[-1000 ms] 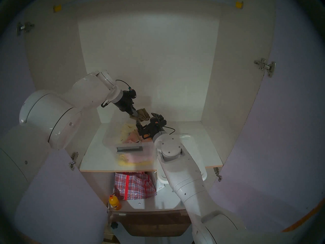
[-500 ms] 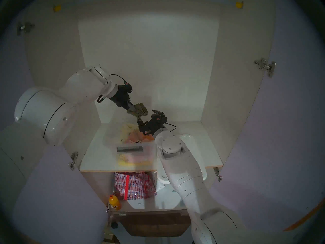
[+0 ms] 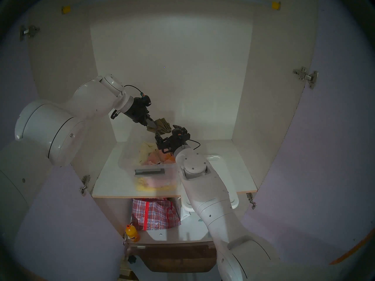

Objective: Take socks out of the storage bin, place them on top of the cabinet, and put the lid back on the bin

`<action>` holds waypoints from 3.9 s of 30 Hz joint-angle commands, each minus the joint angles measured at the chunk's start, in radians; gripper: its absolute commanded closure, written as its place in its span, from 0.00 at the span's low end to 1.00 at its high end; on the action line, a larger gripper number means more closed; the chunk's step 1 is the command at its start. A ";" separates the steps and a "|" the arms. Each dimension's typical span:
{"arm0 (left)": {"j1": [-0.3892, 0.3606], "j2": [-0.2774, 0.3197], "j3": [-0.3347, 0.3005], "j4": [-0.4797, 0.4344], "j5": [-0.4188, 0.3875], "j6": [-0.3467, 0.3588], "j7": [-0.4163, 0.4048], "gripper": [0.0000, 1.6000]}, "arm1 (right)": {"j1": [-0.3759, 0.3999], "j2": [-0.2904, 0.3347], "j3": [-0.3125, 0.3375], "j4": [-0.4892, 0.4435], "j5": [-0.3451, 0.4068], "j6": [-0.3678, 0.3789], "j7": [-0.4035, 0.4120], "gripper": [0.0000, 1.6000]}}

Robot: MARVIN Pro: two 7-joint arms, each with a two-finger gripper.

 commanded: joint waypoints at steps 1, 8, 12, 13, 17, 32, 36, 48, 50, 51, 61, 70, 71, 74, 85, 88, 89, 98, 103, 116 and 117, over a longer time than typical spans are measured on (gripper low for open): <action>-0.029 -0.008 -0.016 -0.014 -0.017 -0.014 -0.057 1.00 | 0.039 -0.024 -0.002 -0.005 0.007 0.004 0.003 0.00; -0.025 -0.014 -0.025 -0.015 -0.019 -0.026 -0.080 1.00 | 0.050 -0.028 -0.001 0.014 0.012 0.007 0.012 0.00; -0.024 -0.014 -0.031 -0.013 -0.019 -0.034 -0.099 1.00 | 0.058 -0.032 -0.001 0.026 0.016 0.009 0.015 0.00; -0.023 -0.014 -0.033 -0.012 -0.019 -0.035 -0.105 1.00 | 0.061 -0.032 -0.001 0.029 0.016 0.009 0.016 0.00; -0.018 -0.014 -0.038 -0.009 -0.019 -0.039 -0.121 1.00 | 0.069 -0.035 0.001 0.038 0.018 0.011 0.017 0.00; -0.042 0.005 -0.065 -0.020 -0.025 -0.077 -0.130 0.30 | 0.095 -0.044 0.009 0.066 0.021 0.011 0.021 1.00; -0.048 0.010 -0.073 -0.024 -0.026 -0.087 -0.132 0.00 | 0.105 -0.043 0.021 0.067 0.023 0.009 0.014 1.00; -0.074 0.075 -0.097 -0.026 -0.026 -0.104 -0.118 0.00 | 0.132 -0.029 0.077 0.085 0.029 0.007 -0.035 1.00; -0.073 0.096 -0.103 -0.022 -0.028 -0.103 -0.113 0.00 | 0.136 -0.027 0.091 0.089 0.031 0.007 -0.046 1.00; -0.074 0.106 -0.103 -0.022 -0.026 -0.105 -0.109 0.00 | 0.137 -0.026 0.097 0.090 0.032 0.006 -0.050 1.00; -0.070 0.195 -0.124 -0.026 -0.030 -0.120 -0.078 0.00 | 0.140 -0.024 0.164 0.096 0.052 0.005 -0.098 1.00; -0.066 0.209 -0.142 -0.029 -0.032 -0.138 -0.055 0.00 | 0.134 -0.035 0.221 0.107 0.067 0.006 -0.147 1.00; -0.066 0.209 -0.143 -0.029 -0.032 -0.140 -0.053 0.00 | 0.134 -0.036 0.224 0.107 0.068 0.005 -0.153 1.00; -0.064 0.210 -0.148 -0.029 -0.032 -0.145 -0.048 0.00 | 0.134 -0.040 0.234 0.108 0.071 0.005 -0.166 1.00; -0.059 0.211 -0.164 -0.029 -0.033 -0.163 -0.027 0.00 | 0.127 -0.062 0.261 0.112 0.080 0.006 -0.222 1.00; -0.057 0.211 -0.169 -0.029 -0.033 -0.169 -0.022 0.00 | 0.124 -0.073 0.266 0.115 0.080 0.006 -0.239 1.00; -0.056 0.211 -0.170 -0.029 -0.033 -0.170 -0.021 0.00 | 0.122 -0.076 0.266 0.116 0.081 0.006 -0.242 1.00; -0.048 0.211 -0.184 -0.028 -0.032 -0.185 -0.006 0.00 | 0.107 -0.112 0.283 0.110 0.087 0.000 -0.304 1.00; -0.044 0.211 -0.190 -0.028 -0.032 -0.192 0.000 0.00 | 0.098 -0.124 0.295 0.106 0.091 -0.003 -0.340 1.00; -0.039 0.212 -0.210 -0.030 -0.034 -0.216 0.012 0.00 | 0.067 -0.101 0.332 0.069 0.086 -0.010 -0.397 1.00; -0.039 0.212 -0.214 -0.029 -0.034 -0.219 0.013 0.00 | 0.063 -0.096 0.335 0.062 0.084 -0.011 -0.400 1.00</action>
